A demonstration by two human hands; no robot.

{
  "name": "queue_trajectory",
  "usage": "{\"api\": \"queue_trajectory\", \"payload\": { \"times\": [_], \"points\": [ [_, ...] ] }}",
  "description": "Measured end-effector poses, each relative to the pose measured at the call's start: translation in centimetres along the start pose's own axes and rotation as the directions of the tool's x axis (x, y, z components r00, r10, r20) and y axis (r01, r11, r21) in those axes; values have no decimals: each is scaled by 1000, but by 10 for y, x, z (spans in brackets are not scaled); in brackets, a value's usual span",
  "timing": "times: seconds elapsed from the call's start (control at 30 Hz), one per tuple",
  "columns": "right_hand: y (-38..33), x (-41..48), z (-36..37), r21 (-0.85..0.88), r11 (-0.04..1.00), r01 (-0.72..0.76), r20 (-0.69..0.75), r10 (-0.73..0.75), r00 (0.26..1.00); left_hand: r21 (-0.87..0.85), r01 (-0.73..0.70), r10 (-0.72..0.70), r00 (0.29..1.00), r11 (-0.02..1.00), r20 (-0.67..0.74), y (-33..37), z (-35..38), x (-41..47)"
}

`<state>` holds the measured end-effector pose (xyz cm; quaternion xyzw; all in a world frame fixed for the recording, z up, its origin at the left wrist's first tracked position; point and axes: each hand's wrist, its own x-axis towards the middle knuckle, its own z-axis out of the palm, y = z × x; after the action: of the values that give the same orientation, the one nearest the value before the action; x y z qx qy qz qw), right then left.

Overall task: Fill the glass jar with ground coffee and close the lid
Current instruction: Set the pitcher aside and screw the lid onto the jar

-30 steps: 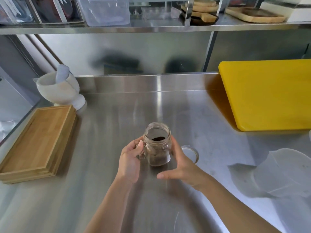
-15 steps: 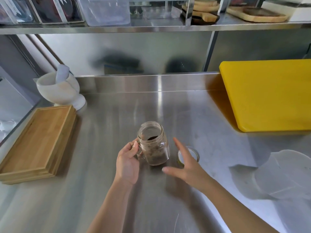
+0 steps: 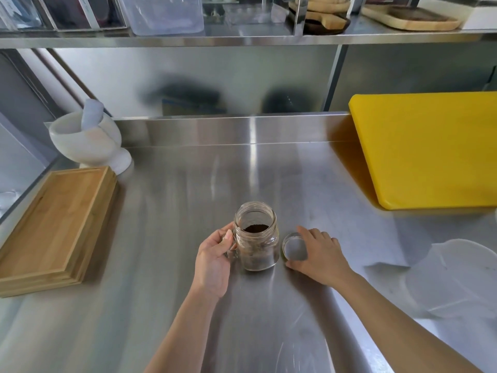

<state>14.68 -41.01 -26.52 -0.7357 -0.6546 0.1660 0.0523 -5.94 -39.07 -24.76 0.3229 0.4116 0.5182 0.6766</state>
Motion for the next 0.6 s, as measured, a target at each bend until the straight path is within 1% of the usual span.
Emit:
{"api": "queue_trajectory", "payload": {
  "times": [0.07,0.13,0.23,0.33,0.43,0.53,0.6],
  "points": [
    [0,3,-3,21,1000,11,19,-11,1000,21,2,-2,1000,1000,-6,0,0,1],
    [1,5,-7,108,994,1,34,-5,999,63,4,-4,1000,998,14,1,2,2],
    [2,9,-17,252,968,-9,-4,11,1000,95,-16,12,999,995,37,2,4,0],
    [-3,13,-33,381,924,-24,-69,54,996,113,12,-14,1000,994,16,4,6,-1],
    [-11,18,-51,572,820,-19,-211,170,963,98,54,-56,998,994,23,4,10,-2],
    [-21,18,-68,759,651,15,-249,268,931,81,58,-61,997,995,37,5,14,-2],
    [-28,14,-73,803,594,59,-261,260,930,86,50,-54,998,995,44,4,17,-1]
  ]
}}
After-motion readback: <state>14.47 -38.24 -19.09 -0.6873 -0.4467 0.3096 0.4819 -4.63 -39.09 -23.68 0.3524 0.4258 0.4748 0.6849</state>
